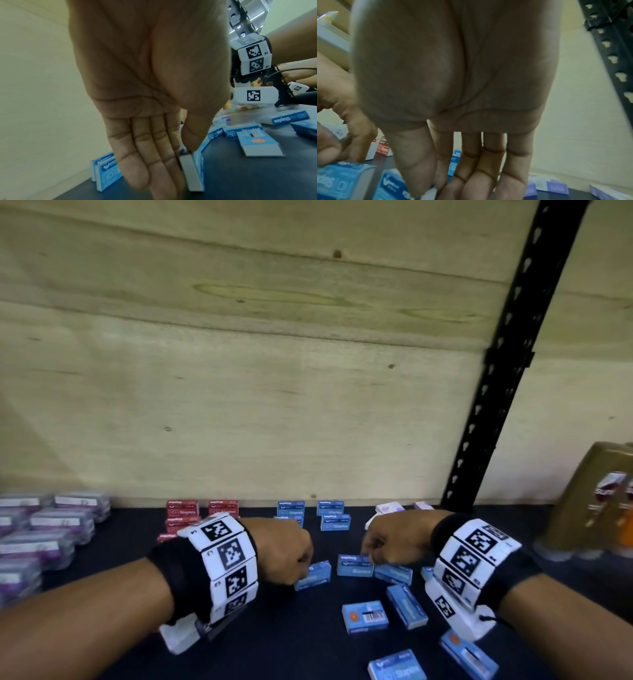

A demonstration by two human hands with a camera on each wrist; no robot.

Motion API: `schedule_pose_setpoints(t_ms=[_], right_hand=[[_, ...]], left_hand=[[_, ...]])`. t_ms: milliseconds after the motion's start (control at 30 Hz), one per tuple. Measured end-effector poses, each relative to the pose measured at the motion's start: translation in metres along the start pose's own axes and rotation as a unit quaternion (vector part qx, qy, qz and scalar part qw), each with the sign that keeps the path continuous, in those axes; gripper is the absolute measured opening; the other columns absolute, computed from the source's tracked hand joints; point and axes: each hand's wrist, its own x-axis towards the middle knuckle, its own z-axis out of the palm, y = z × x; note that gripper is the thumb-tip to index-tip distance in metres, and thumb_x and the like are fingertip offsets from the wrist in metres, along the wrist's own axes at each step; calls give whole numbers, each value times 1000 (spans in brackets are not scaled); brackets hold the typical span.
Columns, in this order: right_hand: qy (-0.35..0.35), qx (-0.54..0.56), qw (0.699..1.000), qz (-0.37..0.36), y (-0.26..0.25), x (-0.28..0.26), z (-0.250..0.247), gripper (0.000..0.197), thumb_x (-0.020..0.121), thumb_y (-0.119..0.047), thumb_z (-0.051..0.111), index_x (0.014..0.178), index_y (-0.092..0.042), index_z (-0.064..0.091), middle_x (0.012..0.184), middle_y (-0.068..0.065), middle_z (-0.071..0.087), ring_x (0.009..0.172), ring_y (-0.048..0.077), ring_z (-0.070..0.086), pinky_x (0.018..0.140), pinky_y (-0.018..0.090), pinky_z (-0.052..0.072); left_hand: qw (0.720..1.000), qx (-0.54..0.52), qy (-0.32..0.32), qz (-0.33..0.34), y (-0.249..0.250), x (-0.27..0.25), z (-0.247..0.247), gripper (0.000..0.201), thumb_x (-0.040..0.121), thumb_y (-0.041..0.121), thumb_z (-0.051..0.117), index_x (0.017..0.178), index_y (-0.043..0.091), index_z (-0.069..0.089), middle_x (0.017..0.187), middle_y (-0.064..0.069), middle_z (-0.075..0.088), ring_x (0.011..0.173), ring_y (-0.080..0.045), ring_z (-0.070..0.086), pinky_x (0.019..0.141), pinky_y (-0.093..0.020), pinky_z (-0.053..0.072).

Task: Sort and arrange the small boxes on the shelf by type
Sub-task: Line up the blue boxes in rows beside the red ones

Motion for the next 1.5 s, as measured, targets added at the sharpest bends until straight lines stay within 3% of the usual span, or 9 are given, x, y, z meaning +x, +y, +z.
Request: schedule_pose_setpoints(t_ms=[167, 433, 667, 800, 1033, 1233, 1333, 1400, 1500], right_hand=[[-3, 56, 998, -15, 3, 3, -1, 35, 94, -22, 62, 129, -21, 61, 117, -8, 65, 100, 8, 54, 93, 23, 42], [24, 51, 998, -20, 3, 14, 6, 22, 87, -26, 73, 107, -21, 65, 107, -2, 70, 93, 14, 61, 87, 30, 49], [41, 43, 998, -14, 7, 20, 6, 17, 86, -28, 74, 97, -27, 60, 101, -7, 66, 93, 14, 60, 88, 30, 49], [51, 40, 998, -10, 8, 23, 7, 17, 86, -28, 73, 94, -29, 59, 98, -10, 65, 93, 13, 59, 89, 30, 49], [59, 16, 998, -7, 8, 28, 5, 18, 83, -32, 75, 96, -31, 62, 87, -15, 56, 90, 12, 56, 76, 26, 42], [72, 20, 997, -6, 10, 33, 8, 15, 85, -33, 72, 95, -31, 61, 84, -15, 57, 88, 13, 57, 75, 26, 43], [73, 22, 997, -9, 7, 37, 7, 13, 90, -35, 67, 97, -30, 57, 92, -12, 58, 90, 14, 57, 77, 28, 45], [73, 15, 997, -8, 5, 39, 5, 13, 92, -36, 64, 100, -31, 55, 97, -9, 60, 93, 15, 59, 81, 30, 47], [65, 21, 998, -4, 5, 44, 3, 12, 93, -36, 62, 99, -33, 52, 85, -7, 68, 88, 16, 66, 85, 34, 51]], left_hand=[[1000, -3, -8, -14, 2, 1, 2, 39, 94, 53, 52, 113, 21, 63, 105, 3, 65, 91, -16, 59, 82, -34, 51], [1000, 14, 16, 3, 4, 6, 2, 37, 90, 45, 62, 118, 21, 59, 109, 1, 64, 96, -20, 61, 83, -38, 53], [1000, 4, 17, 26, 2, 9, -8, 40, 94, 16, 60, 132, 25, 54, 108, 3, 58, 95, -17, 56, 77, -28, 44], [999, 19, -8, 44, -6, 5, -5, 57, 94, 14, 54, 143, 40, 41, 137, 1, 52, 121, -21, 52, 92, -31, 43], [999, 38, 3, 20, -9, 10, -4, 33, 90, 14, 61, 119, 27, 56, 116, 0, 57, 101, -20, 57, 79, -34, 50], [999, -6, 51, 10, -18, 2, -15, 49, 93, 8, 53, 134, 34, 52, 137, -1, 50, 114, -21, 54, 84, -27, 42], [996, -42, 76, -9, -25, 1, -17, 33, 95, 15, 55, 124, 32, 59, 113, 1, 55, 88, -16, 51, 74, -24, 39], [995, -45, 80, -27, -29, 2, -16, 28, 96, 19, 56, 122, 29, 58, 99, 3, 51, 84, -14, 48, 73, -24, 37], [996, -30, 69, -49, -32, 3, -12, 26, 98, 19, 52, 123, 23, 57, 114, -2, 60, 96, -18, 55, 76, -25, 38]])
